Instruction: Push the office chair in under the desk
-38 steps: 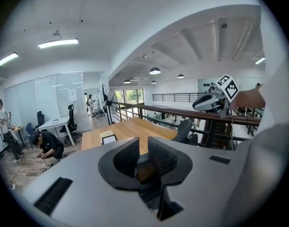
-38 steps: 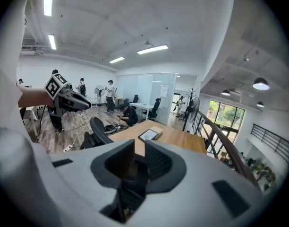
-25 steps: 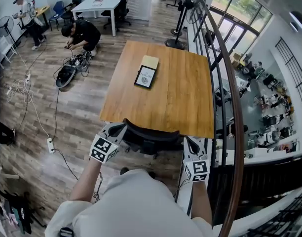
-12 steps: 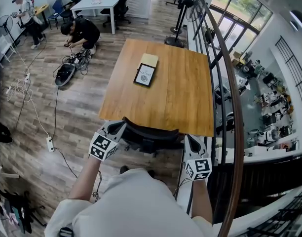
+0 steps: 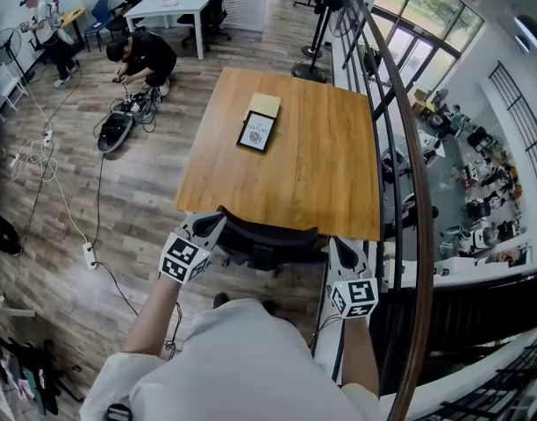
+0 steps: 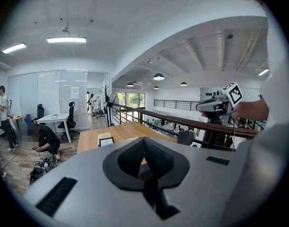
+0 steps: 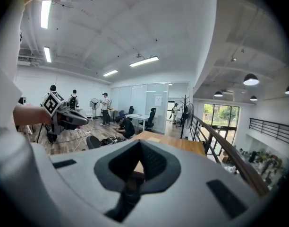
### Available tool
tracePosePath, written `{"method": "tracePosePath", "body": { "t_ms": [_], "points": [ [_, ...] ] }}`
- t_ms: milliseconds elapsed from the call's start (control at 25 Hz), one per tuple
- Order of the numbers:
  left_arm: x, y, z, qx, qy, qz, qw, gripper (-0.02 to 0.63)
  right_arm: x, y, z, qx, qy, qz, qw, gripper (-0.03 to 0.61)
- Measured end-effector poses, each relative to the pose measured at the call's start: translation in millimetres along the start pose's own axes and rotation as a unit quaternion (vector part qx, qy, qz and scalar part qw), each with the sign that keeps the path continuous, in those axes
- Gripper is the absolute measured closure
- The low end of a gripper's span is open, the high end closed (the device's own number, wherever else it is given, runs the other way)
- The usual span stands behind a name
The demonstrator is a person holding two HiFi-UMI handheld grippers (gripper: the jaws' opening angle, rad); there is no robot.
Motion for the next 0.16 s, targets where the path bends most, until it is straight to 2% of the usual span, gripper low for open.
{"method": "tracePosePath", "body": {
  "t_ms": [160],
  "points": [
    [-1.2,1.2,0.5,0.001,0.001,0.002,1.0,0.62,-1.3,0.1,-0.2,0.0,-0.004,0.002,1.0,0.577]
  ]
}}
Point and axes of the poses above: the fingertips, and each gripper's own axes: y forward along the fingers, z to its right, x out of its underside, the point moved 6 cm from there along -y, backward along the fingers, and after that the axes turned 9 degrees about -z, right-handed, at the moved point
